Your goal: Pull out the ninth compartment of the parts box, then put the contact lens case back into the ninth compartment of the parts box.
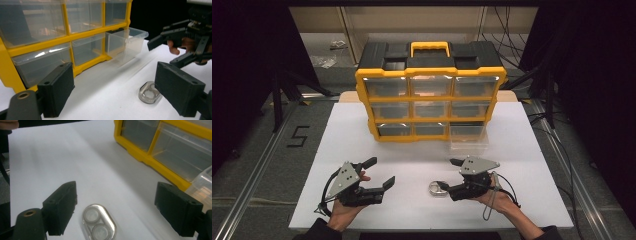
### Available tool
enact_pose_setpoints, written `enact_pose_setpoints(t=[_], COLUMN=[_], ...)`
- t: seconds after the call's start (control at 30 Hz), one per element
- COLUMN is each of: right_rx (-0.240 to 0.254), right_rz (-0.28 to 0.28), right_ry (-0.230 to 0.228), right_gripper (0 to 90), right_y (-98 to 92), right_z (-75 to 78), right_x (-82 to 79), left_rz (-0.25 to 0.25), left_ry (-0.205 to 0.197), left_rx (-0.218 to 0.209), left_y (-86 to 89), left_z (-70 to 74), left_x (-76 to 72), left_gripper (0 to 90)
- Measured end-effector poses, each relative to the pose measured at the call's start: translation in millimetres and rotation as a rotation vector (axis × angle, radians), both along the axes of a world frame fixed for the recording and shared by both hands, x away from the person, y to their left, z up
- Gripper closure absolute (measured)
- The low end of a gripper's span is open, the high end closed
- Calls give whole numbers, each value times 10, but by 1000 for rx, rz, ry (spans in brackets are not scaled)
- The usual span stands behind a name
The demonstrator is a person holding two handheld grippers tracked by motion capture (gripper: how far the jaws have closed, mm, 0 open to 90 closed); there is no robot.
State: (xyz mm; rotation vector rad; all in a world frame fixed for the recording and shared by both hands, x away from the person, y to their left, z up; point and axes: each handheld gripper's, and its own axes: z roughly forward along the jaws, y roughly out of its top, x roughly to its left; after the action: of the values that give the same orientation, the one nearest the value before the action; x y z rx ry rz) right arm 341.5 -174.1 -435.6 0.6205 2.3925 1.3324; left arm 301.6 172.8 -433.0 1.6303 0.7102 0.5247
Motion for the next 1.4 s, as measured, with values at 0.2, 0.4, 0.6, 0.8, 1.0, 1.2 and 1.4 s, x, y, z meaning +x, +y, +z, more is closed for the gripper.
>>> enact_pose_setpoints(t=[0.2, 0.4, 0.6, 0.8, 1.0, 1.2, 1.4], right_rx=[-39, -52, -80, -126, -170, -214, -248], right_rz=[10, 8, 16, 24, 34, 59, 84], right_ry=[18, 30, 49, 72, 88, 133, 144], right_gripper=[193, 193, 193, 193, 201, 217, 240], right_y=[51, 65, 106, 153, 191, 200, 235], right_z=[-49, -61, -95, -140, -185, -258, -317], right_x=[-2, 1, 12, 26, 53, 146, 154], left_rz=[-2, 0, -2, -1, -5, -5, -5], left_ry=[6, 4, 5, 3, 6, 6, 7], left_rx=[6, 7, 7, 10, 10, 5, 9], left_y=[-14, -14, -16, -17, -20, -19, -22], left_z=[-7, -7, -8, -7, -5, -2, -5], left_x=[12, 10, 9, 11, 9, 6, 11], left_gripper=[155, 156, 155, 156, 156, 156, 156])
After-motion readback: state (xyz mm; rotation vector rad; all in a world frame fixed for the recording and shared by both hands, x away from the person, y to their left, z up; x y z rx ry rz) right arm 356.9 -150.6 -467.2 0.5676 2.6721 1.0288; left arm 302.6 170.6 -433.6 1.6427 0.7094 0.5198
